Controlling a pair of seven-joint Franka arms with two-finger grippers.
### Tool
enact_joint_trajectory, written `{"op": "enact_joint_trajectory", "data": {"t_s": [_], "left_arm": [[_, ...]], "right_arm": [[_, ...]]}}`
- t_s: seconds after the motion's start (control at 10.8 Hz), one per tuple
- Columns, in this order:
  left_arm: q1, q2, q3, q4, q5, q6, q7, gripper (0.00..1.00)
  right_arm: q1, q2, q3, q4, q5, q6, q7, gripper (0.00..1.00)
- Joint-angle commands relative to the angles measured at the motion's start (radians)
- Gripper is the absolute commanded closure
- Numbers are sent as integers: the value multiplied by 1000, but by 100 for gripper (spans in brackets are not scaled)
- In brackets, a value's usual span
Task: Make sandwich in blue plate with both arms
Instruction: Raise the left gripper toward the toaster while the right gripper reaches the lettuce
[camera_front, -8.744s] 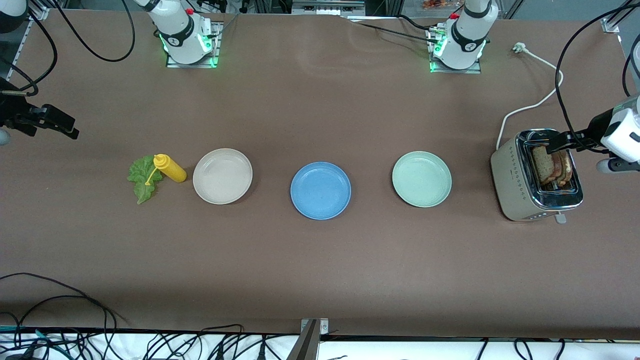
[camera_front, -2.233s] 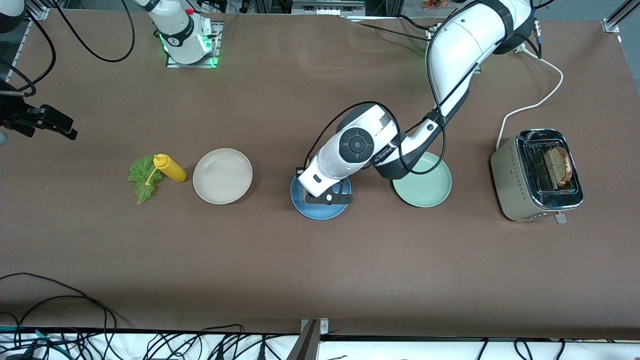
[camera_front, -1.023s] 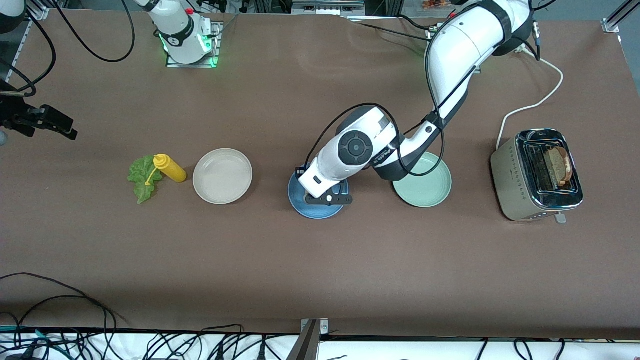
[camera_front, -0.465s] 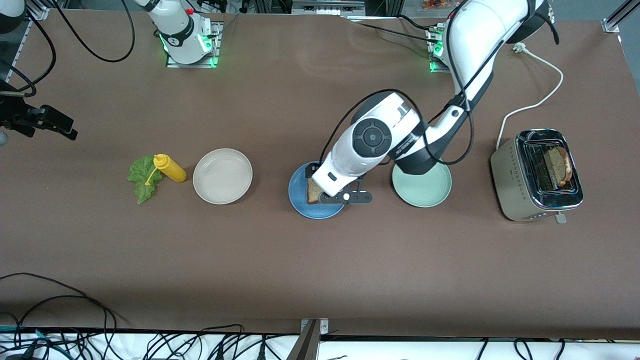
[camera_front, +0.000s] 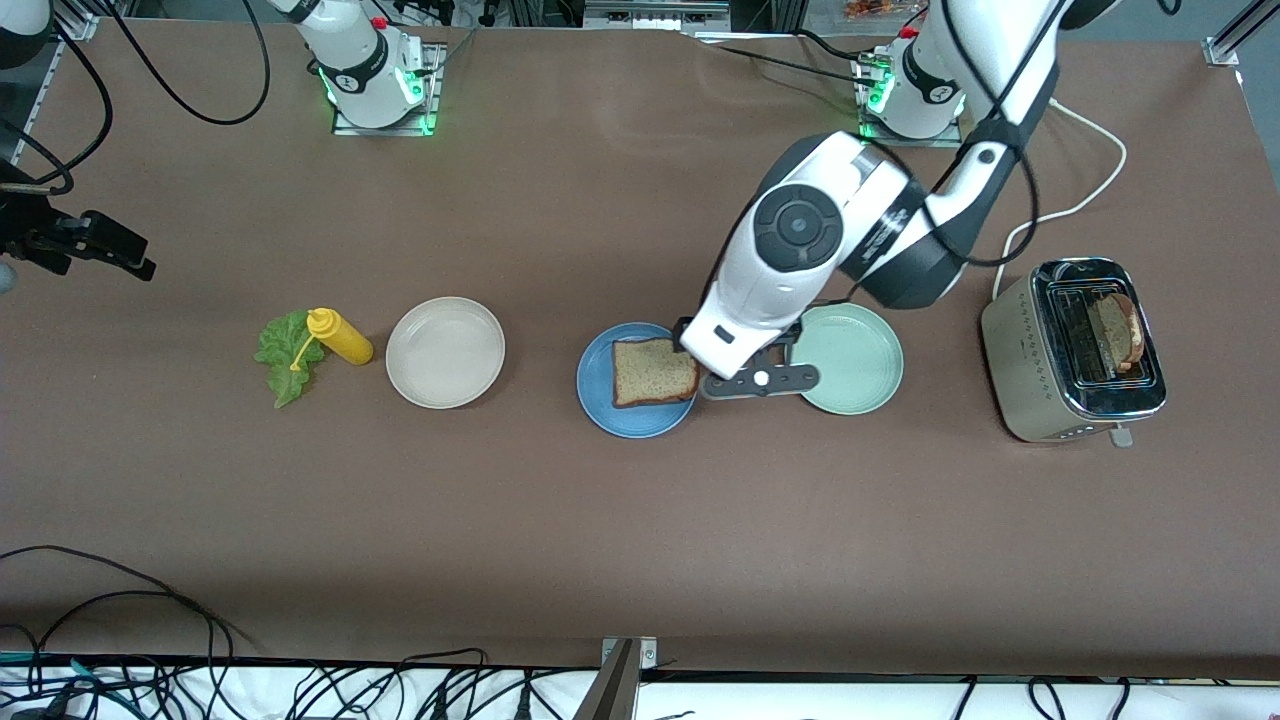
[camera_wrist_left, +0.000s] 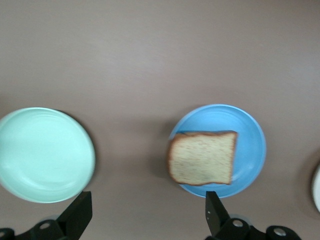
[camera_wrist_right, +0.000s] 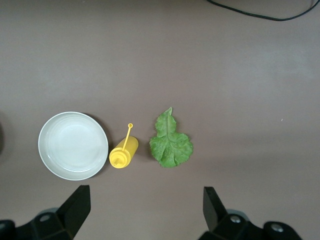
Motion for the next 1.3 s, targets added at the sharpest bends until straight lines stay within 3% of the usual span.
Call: {"op": "enact_joint_trajectory", "data": {"t_s": [0.0, 0.19, 0.47, 0.65, 0.84, 0.93, 1.21], "left_arm": [[35, -182, 81, -151, 12, -29, 149, 0], [36, -289, 156, -232, -22, -30, 261, 0], [36, -427, 291, -324, -136, -30, 446, 0], [36, -503, 343, -384, -143, -30, 558, 0], [38, -564, 398, -424, -180, -30, 624, 0], [55, -587, 408, -441, -182, -30, 643, 0], [137, -639, 405, -469, -182, -64, 767, 0]], "right_arm": [[-6, 31, 12, 19, -10, -10, 0, 0], [-9, 36, 9, 18, -1, -15, -14, 0], [-23, 121, 3, 21, 24, -21, -72, 0], [-69, 205, 3, 23, 33, -20, -121, 0], [-131, 304, 1, 24, 114, -1, -230, 0], [-164, 342, 3, 24, 154, 29, -281, 0], [-198, 468, 3, 24, 165, 100, -404, 0]]}}
